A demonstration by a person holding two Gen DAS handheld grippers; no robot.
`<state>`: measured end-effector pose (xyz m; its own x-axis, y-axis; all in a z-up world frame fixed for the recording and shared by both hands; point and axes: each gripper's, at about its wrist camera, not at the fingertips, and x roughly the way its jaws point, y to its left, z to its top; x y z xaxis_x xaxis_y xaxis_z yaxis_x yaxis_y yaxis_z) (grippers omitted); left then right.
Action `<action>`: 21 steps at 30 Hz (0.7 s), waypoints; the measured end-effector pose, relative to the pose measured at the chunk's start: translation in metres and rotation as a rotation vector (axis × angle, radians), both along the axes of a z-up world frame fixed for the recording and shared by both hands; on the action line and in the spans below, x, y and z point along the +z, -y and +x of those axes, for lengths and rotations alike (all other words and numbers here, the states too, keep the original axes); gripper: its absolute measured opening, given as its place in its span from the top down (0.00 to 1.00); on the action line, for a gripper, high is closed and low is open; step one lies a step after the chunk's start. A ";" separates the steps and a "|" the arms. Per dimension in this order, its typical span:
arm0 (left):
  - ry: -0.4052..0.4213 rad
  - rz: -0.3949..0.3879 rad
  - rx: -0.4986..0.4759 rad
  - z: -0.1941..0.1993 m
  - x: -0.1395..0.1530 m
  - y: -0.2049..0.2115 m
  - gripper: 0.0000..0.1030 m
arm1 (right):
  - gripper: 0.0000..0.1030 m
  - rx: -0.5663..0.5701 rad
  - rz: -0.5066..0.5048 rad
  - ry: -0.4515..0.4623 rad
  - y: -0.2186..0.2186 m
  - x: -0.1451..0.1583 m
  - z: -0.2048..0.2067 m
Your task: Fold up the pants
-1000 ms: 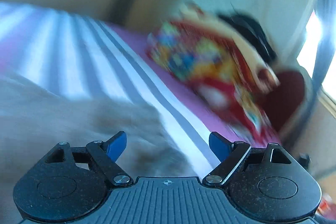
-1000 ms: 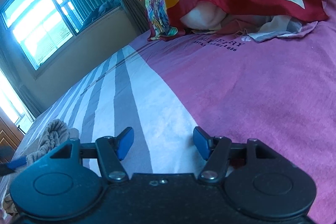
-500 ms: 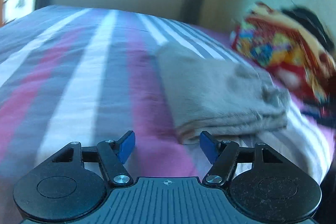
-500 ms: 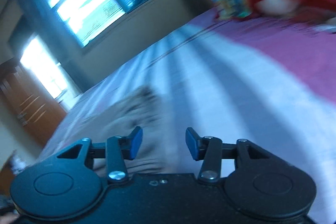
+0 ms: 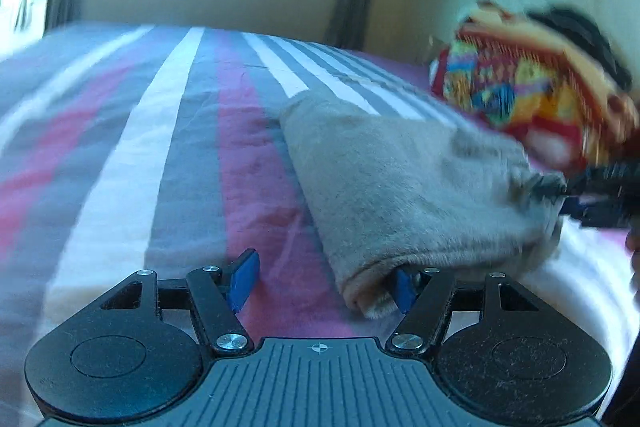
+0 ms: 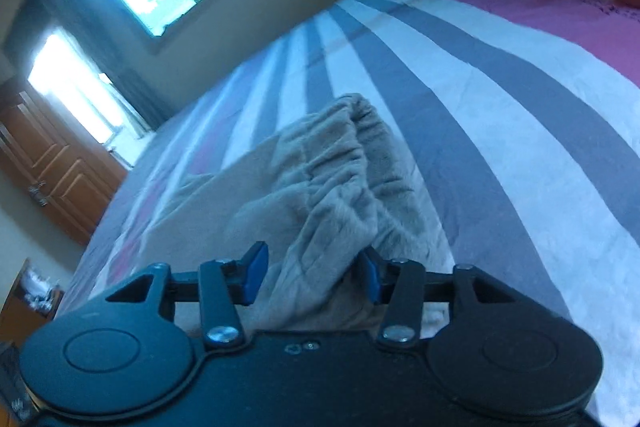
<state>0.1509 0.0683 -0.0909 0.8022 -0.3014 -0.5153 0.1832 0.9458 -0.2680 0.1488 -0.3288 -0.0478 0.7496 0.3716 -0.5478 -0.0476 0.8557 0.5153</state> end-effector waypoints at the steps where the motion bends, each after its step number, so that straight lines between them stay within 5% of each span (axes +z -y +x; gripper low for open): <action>1: -0.009 -0.022 0.007 0.002 -0.004 -0.001 0.34 | 0.81 0.009 -0.018 0.001 -0.004 0.004 0.005; 6: -0.009 -0.078 0.016 -0.002 -0.021 -0.008 0.34 | 0.84 0.085 -0.024 0.283 -0.006 0.054 -0.040; 7: -0.011 -0.071 0.017 -0.001 -0.022 -0.006 0.34 | 0.84 0.068 -0.030 0.265 -0.001 0.049 -0.042; 10: -0.016 -0.056 0.016 0.000 -0.023 -0.003 0.34 | 0.77 0.005 0.002 -0.003 0.021 0.004 -0.017; 12: -0.014 -0.053 0.017 0.000 -0.023 -0.002 0.34 | 0.69 -0.019 0.064 0.015 0.029 0.000 -0.027; 14: -0.009 -0.050 0.021 0.000 -0.024 -0.001 0.34 | 0.30 -0.061 0.086 0.057 0.035 0.006 -0.043; 21: -0.002 -0.040 0.026 0.000 -0.025 0.002 0.34 | 0.37 -0.089 0.265 -0.063 0.048 -0.020 -0.041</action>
